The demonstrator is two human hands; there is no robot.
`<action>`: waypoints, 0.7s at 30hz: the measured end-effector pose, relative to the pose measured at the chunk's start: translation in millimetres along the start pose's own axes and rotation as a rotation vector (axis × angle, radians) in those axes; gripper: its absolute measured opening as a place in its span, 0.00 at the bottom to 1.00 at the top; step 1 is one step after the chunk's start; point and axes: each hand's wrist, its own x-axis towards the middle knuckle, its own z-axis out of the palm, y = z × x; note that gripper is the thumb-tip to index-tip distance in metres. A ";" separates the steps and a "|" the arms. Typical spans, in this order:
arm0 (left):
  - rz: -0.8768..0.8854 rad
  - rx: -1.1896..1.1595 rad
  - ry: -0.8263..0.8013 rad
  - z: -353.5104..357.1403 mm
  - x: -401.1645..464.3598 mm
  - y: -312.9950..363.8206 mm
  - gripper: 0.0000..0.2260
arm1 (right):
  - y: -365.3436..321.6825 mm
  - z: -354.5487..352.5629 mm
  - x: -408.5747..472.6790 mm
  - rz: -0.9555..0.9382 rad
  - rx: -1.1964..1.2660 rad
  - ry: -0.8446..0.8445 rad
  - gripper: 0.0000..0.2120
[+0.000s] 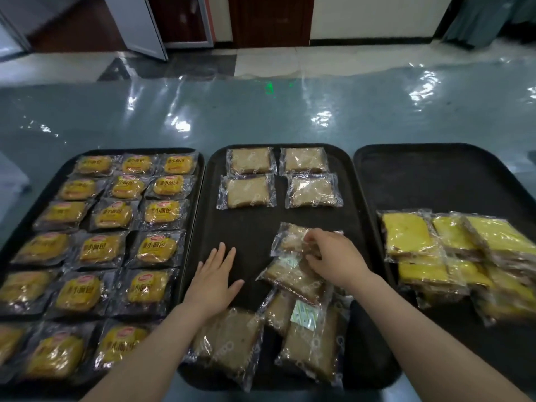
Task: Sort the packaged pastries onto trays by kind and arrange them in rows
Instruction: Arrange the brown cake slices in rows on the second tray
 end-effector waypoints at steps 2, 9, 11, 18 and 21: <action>-0.003 -0.033 -0.019 -2.0 -3.0 -0.2 0.34 | -10.6 -1.8 0.7 0.002 0.029 0.072 0.11; -0.022 -0.362 0.190 -44.8 4.2 10.2 0.32 | -54.9 -13.6 27.9 -0.075 0.298 0.154 0.12; -0.002 -0.512 0.300 -59.9 8.8 16.8 0.31 | -65.7 -16.5 37.3 -0.071 0.371 0.122 0.11; -0.090 -0.617 0.412 -71.5 28.9 10.1 0.08 | -68.3 -12.3 68.0 0.087 0.613 0.051 0.16; -0.169 -0.652 0.378 -63.3 40.0 0.9 0.14 | -55.9 0.0 75.3 0.163 0.622 -0.057 0.28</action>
